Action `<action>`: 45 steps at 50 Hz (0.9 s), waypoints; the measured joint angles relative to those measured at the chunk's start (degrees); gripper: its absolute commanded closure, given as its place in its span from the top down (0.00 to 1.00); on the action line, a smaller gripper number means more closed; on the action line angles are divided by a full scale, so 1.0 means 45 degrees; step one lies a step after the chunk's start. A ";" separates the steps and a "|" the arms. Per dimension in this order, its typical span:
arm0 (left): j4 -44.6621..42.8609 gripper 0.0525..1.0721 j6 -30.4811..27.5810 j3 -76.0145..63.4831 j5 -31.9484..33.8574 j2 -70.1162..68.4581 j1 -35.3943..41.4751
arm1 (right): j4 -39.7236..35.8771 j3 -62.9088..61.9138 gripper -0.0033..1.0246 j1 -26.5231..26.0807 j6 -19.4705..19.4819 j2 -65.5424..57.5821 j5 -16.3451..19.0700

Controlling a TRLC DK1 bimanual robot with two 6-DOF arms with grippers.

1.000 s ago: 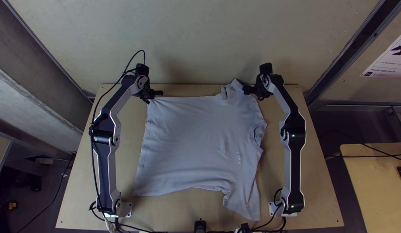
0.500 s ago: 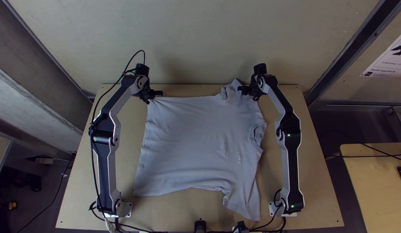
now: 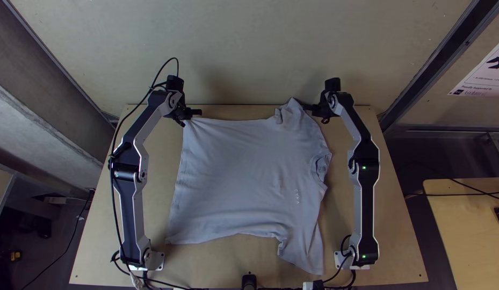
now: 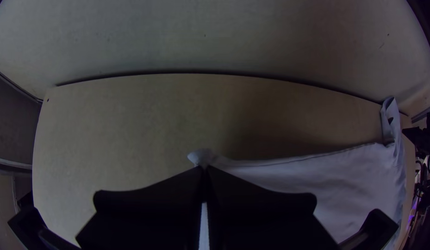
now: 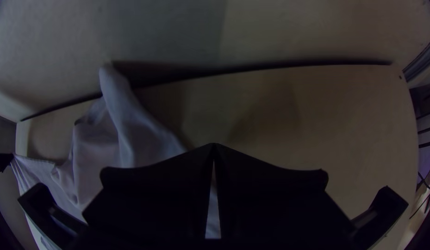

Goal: Fold the t-shirt

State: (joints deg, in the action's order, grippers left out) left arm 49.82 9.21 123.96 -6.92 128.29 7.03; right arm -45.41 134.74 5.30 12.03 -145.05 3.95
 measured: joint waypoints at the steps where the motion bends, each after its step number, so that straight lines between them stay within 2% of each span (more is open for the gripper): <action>1: 0.0000 0.03 0.0000 0.0039 0.0000 0.0000 0.0000 | 0.0034 0.0000 0.03 -0.0053 -0.0005 0.0044 0.0000; 10: -0.0010 0.03 0.0000 0.0112 0.0000 0.0000 0.0015 | 0.0651 0.0000 0.03 -0.0359 0.0000 0.0568 0.0151; 11: -0.0010 0.03 0.0000 0.0112 0.0000 0.0000 0.0029 | 0.0651 0.0000 0.08 -0.0369 -0.0005 0.0622 0.0253; 15: -0.0019 0.03 0.0000 0.0121 -0.0005 0.0000 0.0092 | 0.0641 0.0000 0.48 -0.0374 -0.0010 0.0763 0.0427; 17: -0.0039 0.03 0.0000 0.0121 -0.0005 0.0000 0.0136 | 0.0612 0.0000 0.55 -0.0350 -0.0010 0.0787 0.0466; 20: -0.0044 0.03 0.0000 0.0126 -0.0005 0.0000 0.0185 | 0.0568 0.0000 0.56 -0.0340 -0.0005 0.0787 0.0471; 21: -0.0044 0.03 0.0000 0.0126 -0.0005 0.0000 0.0199 | 0.0549 0.0000 0.59 -0.0296 -0.0005 0.0787 0.0471; 25: -0.0044 0.03 0.0000 0.0126 -0.0005 0.0000 0.0238 | 0.0500 0.0000 0.87 -0.0238 -0.0005 0.0787 0.0471; 30: -0.0044 0.03 0.0000 0.0126 -0.0005 0.0000 0.0238 | 0.0495 0.0000 0.89 -0.0126 0.0010 0.0787 0.0466; 35: -0.0044 0.03 0.0000 0.0126 -0.0005 0.0000 0.0238 | 0.0427 0.0000 0.84 0.0015 0.0039 0.0704 0.0423; 45: -0.0044 0.03 0.0000 0.0126 -0.0005 0.0000 0.0238 | 0.0355 0.0000 0.84 0.0418 0.0039 0.0282 0.0078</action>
State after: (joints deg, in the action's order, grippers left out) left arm 49.63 9.21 124.53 -6.94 128.29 8.10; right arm -43.81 134.74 7.18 12.21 -143.79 4.29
